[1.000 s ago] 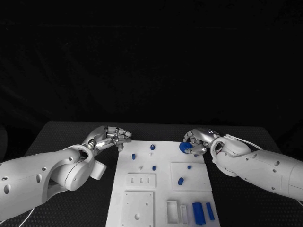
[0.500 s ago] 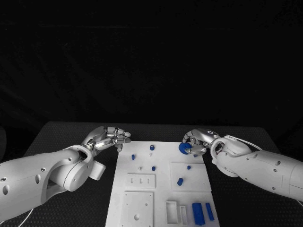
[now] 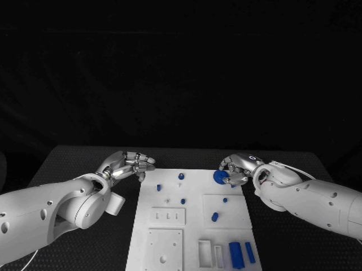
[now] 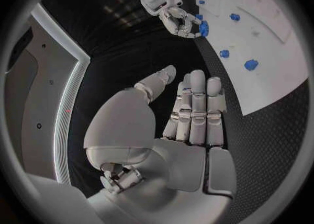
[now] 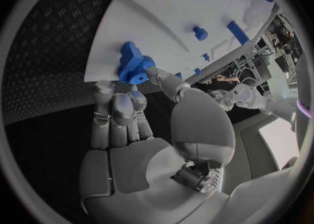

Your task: Assemble the parts on the task board

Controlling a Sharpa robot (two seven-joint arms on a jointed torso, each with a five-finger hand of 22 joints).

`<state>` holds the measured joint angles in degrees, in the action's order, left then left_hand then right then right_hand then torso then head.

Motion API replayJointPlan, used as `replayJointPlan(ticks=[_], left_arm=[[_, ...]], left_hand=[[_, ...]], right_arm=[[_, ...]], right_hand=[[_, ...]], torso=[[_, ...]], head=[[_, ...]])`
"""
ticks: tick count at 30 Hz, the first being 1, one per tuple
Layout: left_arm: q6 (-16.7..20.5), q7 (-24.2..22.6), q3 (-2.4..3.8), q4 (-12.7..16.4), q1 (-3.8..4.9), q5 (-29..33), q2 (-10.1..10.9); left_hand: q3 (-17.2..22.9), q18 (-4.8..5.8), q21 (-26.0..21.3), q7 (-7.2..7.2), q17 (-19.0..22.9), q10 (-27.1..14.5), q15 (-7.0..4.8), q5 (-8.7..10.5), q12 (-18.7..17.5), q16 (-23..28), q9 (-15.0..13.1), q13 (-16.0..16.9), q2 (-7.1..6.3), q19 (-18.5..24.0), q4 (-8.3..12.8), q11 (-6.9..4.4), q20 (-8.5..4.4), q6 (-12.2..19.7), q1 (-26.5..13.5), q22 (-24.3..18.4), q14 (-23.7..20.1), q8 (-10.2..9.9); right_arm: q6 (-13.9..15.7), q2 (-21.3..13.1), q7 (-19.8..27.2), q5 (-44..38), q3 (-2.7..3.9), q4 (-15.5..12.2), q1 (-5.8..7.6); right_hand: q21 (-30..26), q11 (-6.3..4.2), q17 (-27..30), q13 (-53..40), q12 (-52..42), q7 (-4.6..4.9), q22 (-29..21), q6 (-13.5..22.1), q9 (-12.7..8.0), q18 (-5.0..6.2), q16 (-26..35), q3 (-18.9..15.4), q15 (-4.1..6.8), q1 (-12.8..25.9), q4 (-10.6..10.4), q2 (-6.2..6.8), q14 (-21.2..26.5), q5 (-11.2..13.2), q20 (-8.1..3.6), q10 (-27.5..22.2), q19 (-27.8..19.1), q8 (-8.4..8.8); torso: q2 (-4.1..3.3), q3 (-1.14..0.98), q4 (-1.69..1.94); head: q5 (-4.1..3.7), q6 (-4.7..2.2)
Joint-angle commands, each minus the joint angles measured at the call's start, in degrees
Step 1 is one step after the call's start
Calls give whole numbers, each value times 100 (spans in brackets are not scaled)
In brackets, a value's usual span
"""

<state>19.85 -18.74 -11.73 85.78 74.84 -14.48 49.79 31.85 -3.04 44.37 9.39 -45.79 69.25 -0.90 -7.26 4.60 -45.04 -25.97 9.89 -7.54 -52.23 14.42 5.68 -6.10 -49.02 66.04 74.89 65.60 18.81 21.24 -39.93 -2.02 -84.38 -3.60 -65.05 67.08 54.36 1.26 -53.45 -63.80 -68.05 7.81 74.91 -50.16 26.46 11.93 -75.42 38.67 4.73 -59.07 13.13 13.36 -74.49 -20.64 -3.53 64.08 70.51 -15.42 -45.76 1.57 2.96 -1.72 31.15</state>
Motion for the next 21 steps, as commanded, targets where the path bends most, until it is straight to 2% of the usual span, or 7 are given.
replayJointPlan(ticks=[1,8,12,15,17,21], left_arm=[[-55,-27,5,13,2,-23,4],[-55,-28,5,21,2,-26,6],[-55,-28,5,21,2,-26,6],[-56,-31,5,27,2,-26,8],[-55,-30,5,31,2,-27,10],[-56,-27,5,33,2,-29,11]], left_hand=[[-9,-205,13,29,8,-31,28,-15,-38,-31,-7,-3,-21,1,13,7,-22,18,-56,1,4,-34],[-9,-205,13,32,10,-39,31,-14,-42,-32,-7,-4,-23,1,13,10,-20,21,-57,0,3,-36],[-8,-206,13,33,11,-41,32,-14,-43,-32,-7,-4,-22,1,13,11,-19,22,-56,-1,3,-37],[-8,-206,13,33,11,-42,32,-14,-44,-33,-7,-4,-22,1,13,12,-19,22,-56,-1,3,-38],[-8,-206,13,33,12,-43,32,-14,-45,-33,-7,-4,-21,1,12,12,-18,22,-56,-1,3,-38],[-7,-206,14,34,12,-44,33,-14,-45,-34,-7,-4,-21,1,12,12,-18,22,-56,-2,4,-38]], right_arm=[[-23,-6,71,-120,2,-19,-3],[-51,23,68,-218,2,15,-3],[-56,68,68,-302,2,98,-4],[-46,108,62,-340,2,143,-20],[-50,135,48,-400,2,170,-35],[-86,157,36,-463,1,229,-59]], right_hand=[[33,60,-10,-6,-14,58,112,-15,-6,307,24,5,-28,-52,39,42,8,-30,-35,-88,-16,30],[37,59,-16,-6,-13,56,111,-29,-8,307,30,-3,-27,-65,60,49,5,17,-33,-88,-17,24],[39,56,-25,-6,-11,53,107,-46,-12,307,38,13,-25,-99,74,29,1,122,-30,-86,-20,15],[43,46,-40,-5,-9,43,103,-91,-17,307,52,57,-15,-141,70,21,-7,342,-23,-79,-22,-5],[45,43,-45,-5,-8,39,103,-103,-19,307,55,66,-13,-148,67,23,-9,403,-22,-77,-22,-10],[48,20,-64,-2,-3,14,99,-153,-30,307,72,166,8,-214,35,11,-19,762,-18,-61,-23,-32]], torso=[[1,-3,-3],[2,2,5],[0,2,8],[1,6,5],[-1,4,5],[-1,5,8]], head=[[3,1],[-7,-3],[-15,1],[-18,4],[-20,5],[-22,24]])
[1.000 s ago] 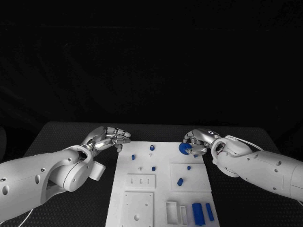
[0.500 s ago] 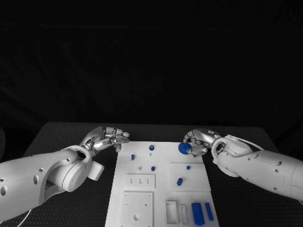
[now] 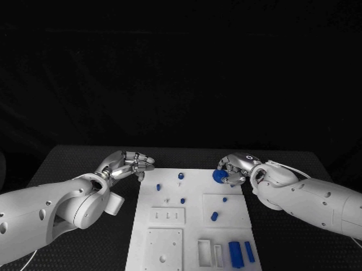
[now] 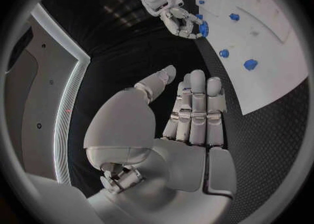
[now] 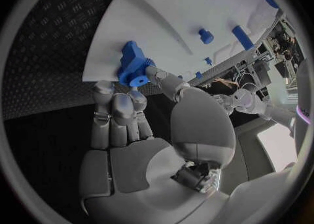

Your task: Assemble the parts on the task board

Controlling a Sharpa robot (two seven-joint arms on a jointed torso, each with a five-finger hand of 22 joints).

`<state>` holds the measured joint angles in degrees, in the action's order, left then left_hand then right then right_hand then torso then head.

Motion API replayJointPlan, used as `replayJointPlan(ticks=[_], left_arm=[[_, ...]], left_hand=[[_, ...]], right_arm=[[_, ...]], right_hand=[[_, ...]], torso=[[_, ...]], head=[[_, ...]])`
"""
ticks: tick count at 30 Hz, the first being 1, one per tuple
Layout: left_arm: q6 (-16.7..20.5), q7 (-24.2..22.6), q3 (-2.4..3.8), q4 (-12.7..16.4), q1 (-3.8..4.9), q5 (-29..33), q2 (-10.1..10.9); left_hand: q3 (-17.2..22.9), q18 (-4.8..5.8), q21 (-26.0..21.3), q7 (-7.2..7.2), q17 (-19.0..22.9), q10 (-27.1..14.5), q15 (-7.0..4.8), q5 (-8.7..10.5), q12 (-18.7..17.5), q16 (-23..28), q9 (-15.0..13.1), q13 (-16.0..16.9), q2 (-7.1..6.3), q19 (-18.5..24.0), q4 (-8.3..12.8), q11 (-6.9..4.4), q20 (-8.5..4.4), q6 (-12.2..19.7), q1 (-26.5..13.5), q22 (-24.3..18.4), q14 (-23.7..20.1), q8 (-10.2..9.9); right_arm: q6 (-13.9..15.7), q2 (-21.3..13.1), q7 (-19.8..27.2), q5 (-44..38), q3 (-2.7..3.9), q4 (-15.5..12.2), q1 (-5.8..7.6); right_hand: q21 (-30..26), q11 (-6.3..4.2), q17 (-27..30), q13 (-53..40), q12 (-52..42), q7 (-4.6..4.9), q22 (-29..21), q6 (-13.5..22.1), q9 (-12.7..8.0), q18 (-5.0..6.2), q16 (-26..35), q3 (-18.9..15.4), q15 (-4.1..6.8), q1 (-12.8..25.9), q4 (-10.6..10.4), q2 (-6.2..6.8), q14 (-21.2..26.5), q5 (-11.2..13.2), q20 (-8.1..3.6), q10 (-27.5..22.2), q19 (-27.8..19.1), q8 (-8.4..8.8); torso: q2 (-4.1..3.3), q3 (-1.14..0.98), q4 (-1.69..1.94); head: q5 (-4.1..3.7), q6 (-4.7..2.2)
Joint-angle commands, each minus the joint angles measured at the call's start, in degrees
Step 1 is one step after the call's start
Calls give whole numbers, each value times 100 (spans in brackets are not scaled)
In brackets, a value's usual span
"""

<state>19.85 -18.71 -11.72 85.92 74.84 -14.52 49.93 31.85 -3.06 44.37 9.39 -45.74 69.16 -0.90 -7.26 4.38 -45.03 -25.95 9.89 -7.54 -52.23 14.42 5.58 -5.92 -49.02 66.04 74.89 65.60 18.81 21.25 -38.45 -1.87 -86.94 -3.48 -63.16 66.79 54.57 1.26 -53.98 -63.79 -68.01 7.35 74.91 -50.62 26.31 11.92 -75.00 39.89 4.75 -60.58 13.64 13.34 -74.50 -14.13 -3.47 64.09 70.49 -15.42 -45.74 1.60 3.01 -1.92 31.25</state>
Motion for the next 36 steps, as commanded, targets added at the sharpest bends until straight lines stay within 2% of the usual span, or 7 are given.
replayJointPlan(ticks=[1,8,12,18,26,30,36], left_arm=[[-56,-30,5,19,2,-25,-2],[-56,-27,5,27,2,-31,23],[-52,-22,5,29,3,-35,26],[-51,-22,6,31,3,-35,19],[-52,-20,6,35,3,-35,14],[-47,-21,6,34,3,-35,18],[-39,-25,6,34,3,-35,17]], left_hand=[[-7,-205,14,34,7,-35,33,-14,-24,-34,-9,-4,-21,1,12,22,-35,22,-56,-1,4,-38],[-6,-206,14,34,8,-35,33,-15,-24,-36,-10,-3,-19,1,12,23,-34,22,-55,-2,4,-39],[-5,-206,14,34,9,-35,34,-15,-24,-37,-10,-3,-19,1,11,23,-34,22,-55,-3,4,-39],[-5,-206,15,35,10,-36,34,-14,-24,-38,-11,-2,-18,1,10,23,-33,22,-55,-4,4,-40],[-4,-207,15,35,11,-36,35,-15,-24,-39,-11,-2,-15,1,8,24,-31,21,-56,-5,5,-40],[-3,-207,15,35,12,-36,35,-16,-24,-40,-12,-1,-13,1,7,24,-31,21,-56,-5,5,-40],[-1,-207,14,34,13,-35,35,-17,-24,-41,-12,0,-11,2,5,24,-30,21,-55,-7,5,-41]], right_arm=[[-102,12,20,-217,-11,61,-31],[-164,8,16,-294,-11,117,-49],[-164,13,20,-349,-11,117,-58],[-146,13,26,-457,-11,108,-59],[-117,30,-8,-522,-12,68,-59],[16,22,-73,-588,-11,11,-59],[408,-20,-387,-919,-8,-199,-51]], right_hand=[[27,16,-14,-3,-6,57,99,-112,-16,308,32,55,9,-67,-23,14,-19,138,-22,-59,-22,-34],[28,8,-21,-1,-2,49,100,-134,-20,308,40,96,17,-89,-32,22,-22,213,-19,-55,-26,-44],[30,-4,-28,0,3,35,101,-187,-14,308,46,131,28,-119,-30,8,-24,259,-16,-53,-30,-71],[33,-30,-42,3,15,7,100,-284,-5,308,62,242,52,-171,-63,-12,-30,417,-7,-43,-33,-120],[43,-140,-67,9,39,-110,101,-627,79,308,88,356,153,-85,-228,-97,-38,437,3,-19,-33,-299],[44,-162,-74,10,47,-132,100,-680,95,308,95,396,175,-51,-290,-129,-40,444,3,-9,-32,-322],[55,-179,-88,10,55,-148,100,-708,106,308,101,411,192,4,-360,-63,-45,473,-5,7,-19,-330]], torso=[[-4,0,4],[1,8,-1],[3,2,-10],[10,7,2],[8,4,0],[5,8,-4],[8,8,-3]], head=[[-5,14],[-3,40],[5,35],[-8,23],[-3,12],[-11,14],[-6,-9]])
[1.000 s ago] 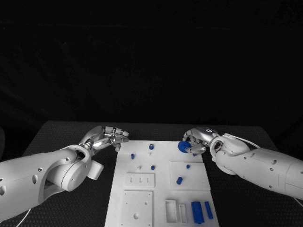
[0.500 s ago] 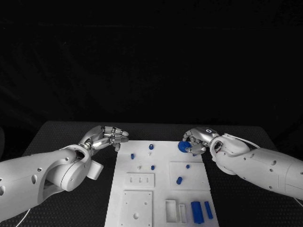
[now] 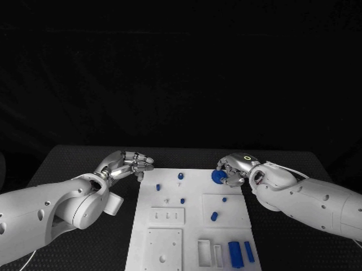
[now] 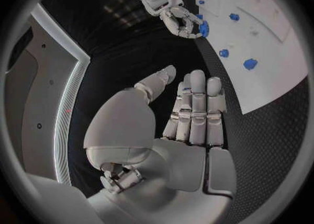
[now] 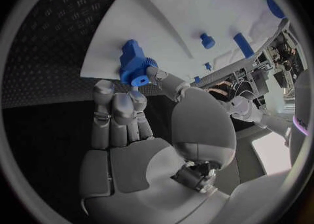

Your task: Assemble the parts on the task board

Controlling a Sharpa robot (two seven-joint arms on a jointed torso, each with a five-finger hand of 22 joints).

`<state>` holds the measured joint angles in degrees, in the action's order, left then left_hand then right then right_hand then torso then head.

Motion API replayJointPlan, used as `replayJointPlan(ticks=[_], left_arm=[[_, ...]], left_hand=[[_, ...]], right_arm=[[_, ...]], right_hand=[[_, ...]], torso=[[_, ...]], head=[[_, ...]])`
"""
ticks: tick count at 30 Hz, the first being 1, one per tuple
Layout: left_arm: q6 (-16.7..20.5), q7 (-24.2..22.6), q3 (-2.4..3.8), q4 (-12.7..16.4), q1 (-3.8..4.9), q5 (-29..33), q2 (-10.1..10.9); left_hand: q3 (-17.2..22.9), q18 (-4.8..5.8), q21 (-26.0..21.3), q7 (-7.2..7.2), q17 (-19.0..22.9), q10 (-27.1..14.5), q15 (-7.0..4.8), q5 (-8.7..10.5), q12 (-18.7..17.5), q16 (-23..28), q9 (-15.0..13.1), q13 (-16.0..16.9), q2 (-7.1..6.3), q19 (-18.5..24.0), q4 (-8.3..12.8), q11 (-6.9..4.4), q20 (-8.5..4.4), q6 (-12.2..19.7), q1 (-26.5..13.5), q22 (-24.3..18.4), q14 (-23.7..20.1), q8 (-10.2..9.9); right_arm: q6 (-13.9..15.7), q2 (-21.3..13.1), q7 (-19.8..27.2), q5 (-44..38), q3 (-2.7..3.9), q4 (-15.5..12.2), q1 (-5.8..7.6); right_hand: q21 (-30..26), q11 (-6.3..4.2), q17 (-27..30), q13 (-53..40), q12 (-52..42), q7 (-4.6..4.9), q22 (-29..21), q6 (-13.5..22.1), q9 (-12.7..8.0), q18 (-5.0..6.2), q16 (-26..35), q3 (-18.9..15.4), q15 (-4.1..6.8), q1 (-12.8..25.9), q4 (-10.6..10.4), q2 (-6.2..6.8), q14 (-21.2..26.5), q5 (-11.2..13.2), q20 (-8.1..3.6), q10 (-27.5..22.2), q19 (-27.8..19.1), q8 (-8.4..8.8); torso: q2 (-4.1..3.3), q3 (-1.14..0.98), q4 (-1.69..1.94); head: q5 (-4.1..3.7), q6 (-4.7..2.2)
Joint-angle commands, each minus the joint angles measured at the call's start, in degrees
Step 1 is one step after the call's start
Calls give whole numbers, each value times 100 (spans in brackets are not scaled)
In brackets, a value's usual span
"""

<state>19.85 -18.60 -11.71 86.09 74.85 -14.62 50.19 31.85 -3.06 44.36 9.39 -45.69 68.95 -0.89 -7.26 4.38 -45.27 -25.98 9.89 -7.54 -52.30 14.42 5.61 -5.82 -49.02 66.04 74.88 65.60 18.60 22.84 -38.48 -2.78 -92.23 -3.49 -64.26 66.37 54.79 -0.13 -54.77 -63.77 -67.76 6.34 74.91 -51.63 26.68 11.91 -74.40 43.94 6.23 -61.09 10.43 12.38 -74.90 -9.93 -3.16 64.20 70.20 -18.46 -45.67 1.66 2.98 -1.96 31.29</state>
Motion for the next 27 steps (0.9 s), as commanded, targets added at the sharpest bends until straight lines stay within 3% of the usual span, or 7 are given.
replayJointPlan(ticks=[1,6,11,16,23,27], left_arm=[[-38,-36,5,18,3,-26,-9],[-18,-41,6,9,4,-26,-10],[2,-48,6,-18,4,-26,-15],[15,-53,7,-34,4,-26,-27],[29,-58,8,-23,4,-26,-35],[34,-59,10,-20,5,-26,-49]], left_hand=[[-1,-207,14,34,8,-13,34,-17,-24,-18,-10,0,-10,9,5,21,-40,21,-55,-6,5,-20],[0,-208,14,34,9,-13,34,-19,-23,-19,-10,1,-9,10,5,21,-40,21,-55,-7,6,-20],[1,-208,14,33,10,-12,34,-21,-23,-20,-11,1,-8,11,5,21,-39,20,-53,-7,5,-20],[2,-209,13,32,11,-11,34,-23,-22,-21,-11,2,-8,12,6,21,-39,20,-52,-9,5,-21],[4,-209,13,32,12,-9,34,-25,-21,-22,-12,4,-7,12,6,20,-39,19,-50,-10,6,-21],[4,-209,13,31,13,-9,33,-26,-21,-23,-13,4,-8,13,7,20,-38,19,-49,-11,7,-21]], right_arm=[[267,-20,-317,-427,-6,-110,-6],[427,-24,-544,-795,28,-359,89],[540,-6,-754,-1162,113,-699,150],[579,152,-919,-1528,118,-967,169],[611,495,-1105,-2069,88,-1148,158],[586,703,-1132,-2188,-11,-1107,131]], right_hand=[[35,-42,-11,8,31,-50,100,-611,70,309,41,9,46,59,-49,47,-7,73,-39,-2,11,-26],[39,-52,-21,10,38,-60,97,-632,79,309,44,44,55,59,-109,103,-13,150,-49,15,22,-31],[43,-62,-34,12,49,-71,95,-664,90,309,50,111,64,53,-201,192,-21,252,-58,38,34,-38],[49,-72,-45,14,56,-80,95,-690,99,309,51,161,72,43,-267,258,-28,322,-66,60,45,-43],[51,-78,-58,15,69,-88,93,-711,105,309,55,245,77,25,-354,341,-35,418,-69,84,53,-41],[52,-79,-63,16,76,-90,94,-719,108,309,58,293,77,6,-385,378,-39,456,-68,97,56,-38]], torso=[[1,3,-1],[7,7,-5],[10,3,-5],[14,8,-12],[8,27,4],[7,32,11]], head=[[0,-13],[14,-27],[42,-55],[77,-74],[131,-84],[150,-87]])
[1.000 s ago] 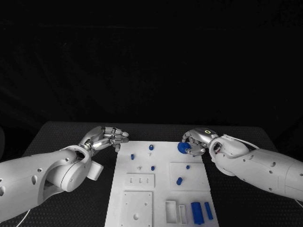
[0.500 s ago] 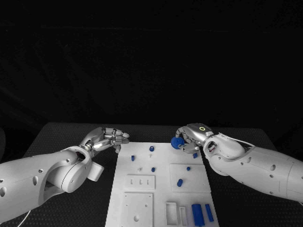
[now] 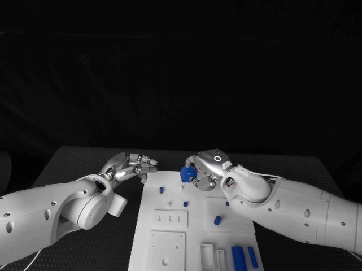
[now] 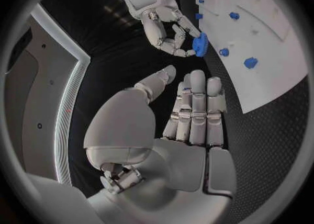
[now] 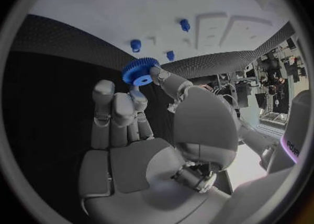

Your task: Assemble the parts on the task board

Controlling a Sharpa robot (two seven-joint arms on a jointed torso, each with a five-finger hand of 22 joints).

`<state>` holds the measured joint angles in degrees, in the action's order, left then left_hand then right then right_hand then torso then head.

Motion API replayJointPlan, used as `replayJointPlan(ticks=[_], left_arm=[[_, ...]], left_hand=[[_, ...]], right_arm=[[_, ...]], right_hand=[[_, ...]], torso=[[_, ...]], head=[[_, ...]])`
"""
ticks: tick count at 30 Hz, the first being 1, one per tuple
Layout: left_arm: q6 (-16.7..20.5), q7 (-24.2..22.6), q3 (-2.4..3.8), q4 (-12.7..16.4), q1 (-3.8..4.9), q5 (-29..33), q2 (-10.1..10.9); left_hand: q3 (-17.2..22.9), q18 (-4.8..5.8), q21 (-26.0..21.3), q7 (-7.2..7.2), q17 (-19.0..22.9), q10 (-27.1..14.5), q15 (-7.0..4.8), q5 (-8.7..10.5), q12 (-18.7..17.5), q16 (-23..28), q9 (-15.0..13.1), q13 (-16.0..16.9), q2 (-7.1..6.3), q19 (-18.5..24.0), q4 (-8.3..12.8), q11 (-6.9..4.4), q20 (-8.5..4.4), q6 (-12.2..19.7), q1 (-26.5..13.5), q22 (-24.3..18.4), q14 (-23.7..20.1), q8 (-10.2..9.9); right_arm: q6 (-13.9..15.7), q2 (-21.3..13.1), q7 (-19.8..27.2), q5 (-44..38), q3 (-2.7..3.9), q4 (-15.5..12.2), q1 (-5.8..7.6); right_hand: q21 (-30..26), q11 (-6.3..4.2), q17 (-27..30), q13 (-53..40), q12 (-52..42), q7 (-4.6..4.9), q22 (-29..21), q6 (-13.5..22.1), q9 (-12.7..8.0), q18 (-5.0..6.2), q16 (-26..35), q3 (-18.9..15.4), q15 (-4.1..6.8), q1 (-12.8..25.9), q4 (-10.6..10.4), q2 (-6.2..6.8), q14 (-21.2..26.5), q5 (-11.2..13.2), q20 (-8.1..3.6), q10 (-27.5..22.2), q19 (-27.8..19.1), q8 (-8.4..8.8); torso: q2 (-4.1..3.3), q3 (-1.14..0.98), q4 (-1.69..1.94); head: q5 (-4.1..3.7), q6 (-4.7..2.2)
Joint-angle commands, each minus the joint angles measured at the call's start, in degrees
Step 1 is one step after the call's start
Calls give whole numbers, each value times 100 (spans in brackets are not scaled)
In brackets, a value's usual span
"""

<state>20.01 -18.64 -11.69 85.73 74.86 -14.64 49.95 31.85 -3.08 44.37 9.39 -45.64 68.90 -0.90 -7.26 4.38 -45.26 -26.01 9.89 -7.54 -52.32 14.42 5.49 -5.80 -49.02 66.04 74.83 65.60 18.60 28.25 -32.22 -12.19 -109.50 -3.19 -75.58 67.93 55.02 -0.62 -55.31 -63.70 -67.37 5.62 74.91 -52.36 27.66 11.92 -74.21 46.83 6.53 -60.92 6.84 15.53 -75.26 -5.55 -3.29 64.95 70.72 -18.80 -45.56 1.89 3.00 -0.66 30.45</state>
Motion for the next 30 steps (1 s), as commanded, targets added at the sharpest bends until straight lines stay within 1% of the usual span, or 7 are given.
replayJointPlan(ticks=[1,9,11,18,20,24,30], left_arm=[[14,-56,7,15,4,-23,-30],[14,-54,8,32,5,-23,-44],[13,-55,8,39,5,-23,-43],[14,-52,9,34,6,-27,-43],[12,-51,10,39,6,-30,-39],[12,-52,11,42,7,-33,-45],[12,-50,11,40,7,-34,-52]], left_hand=[[5,-207,13,31,8,-4,33,-26,-21,-24,-10,5,-8,15,7,32,-41,19,-49,-7,7,-22],[5,-208,13,31,9,-4,33,-28,-21,-25,-11,6,-9,15,8,31,-41,19,-48,-8,7,-22],[5,-208,13,31,10,-4,33,-28,-21,-26,-11,6,-9,16,8,31,-41,19,-48,-8,7,-22],[5,-208,13,31,11,-3,33,-29,-21,-27,-12,7,-12,16,10,31,-40,19,-47,-10,8,-24],[5,-208,13,31,12,-4,33,-29,-21,-28,-12,7,-12,16,10,31,-40,19,-47,-10,7,-24],[5,-208,13,31,12,-4,33,-29,-21,-28,-12,7,-13,17,10,31,-40,20,-47,-11,7,-24],[5,-208,13,32,13,-5,33,-28,-22,-29,-12,8,-15,17,10,32,-40,22,-48,-11,7,-26]], right_arm=[[36,122,-192,-473,-57,51,-40],[-52,367,-168,-511,-186,251,-154],[-89,399,-168,-514,-221,295,-172],[-167,458,-163,-528,-266,402,-195],[-195,478,-156,-527,-280,420,-195],[-200,504,-148,-526,-316,472,-203],[-188,564,-119,-512,-346,606,-260]], right_hand=[[29,-30,-9,9,38,-17,94,-646,9,308,39,6,47,-11,-27,66,-3,20,-55,23,4,-4],[28,-30,-11,10,43,-17,94,-647,10,308,42,27,46,-21,-35,82,-4,35,-53,28,3,-1],[28,-29,-11,10,43,-17,94,-646,10,308,42,28,46,-22,-35,83,-4,35,-53,28,3,-1],[28,-29,-11,11,45,-16,94,-644,9,308,43,30,46,-22,-36,86,-4,31,-52,29,2,2],[28,-28,-12,11,47,-15,94,-641,9,308,45,28,45,-18,-37,89,-3,27,-50,29,1,4],[28,-27,-12,11,48,-14,94,-640,9,308,45,27,45,-17,-37,90,-3,24,-49,29,1,5],[26,-26,-12,11,52,-12,94,-634,8,308,49,25,44,-13,-35,92,-2,18,-47,27,-3,10]], torso=[[-4,16,13],[-10,12,18],[-10,23,28],[-23,74,71],[-20,77,67],[-21,66,54],[-22,59,59]], head=[[21,-3],[71,43],[80,57],[48,70],[41,74],[58,77],[56,72]])
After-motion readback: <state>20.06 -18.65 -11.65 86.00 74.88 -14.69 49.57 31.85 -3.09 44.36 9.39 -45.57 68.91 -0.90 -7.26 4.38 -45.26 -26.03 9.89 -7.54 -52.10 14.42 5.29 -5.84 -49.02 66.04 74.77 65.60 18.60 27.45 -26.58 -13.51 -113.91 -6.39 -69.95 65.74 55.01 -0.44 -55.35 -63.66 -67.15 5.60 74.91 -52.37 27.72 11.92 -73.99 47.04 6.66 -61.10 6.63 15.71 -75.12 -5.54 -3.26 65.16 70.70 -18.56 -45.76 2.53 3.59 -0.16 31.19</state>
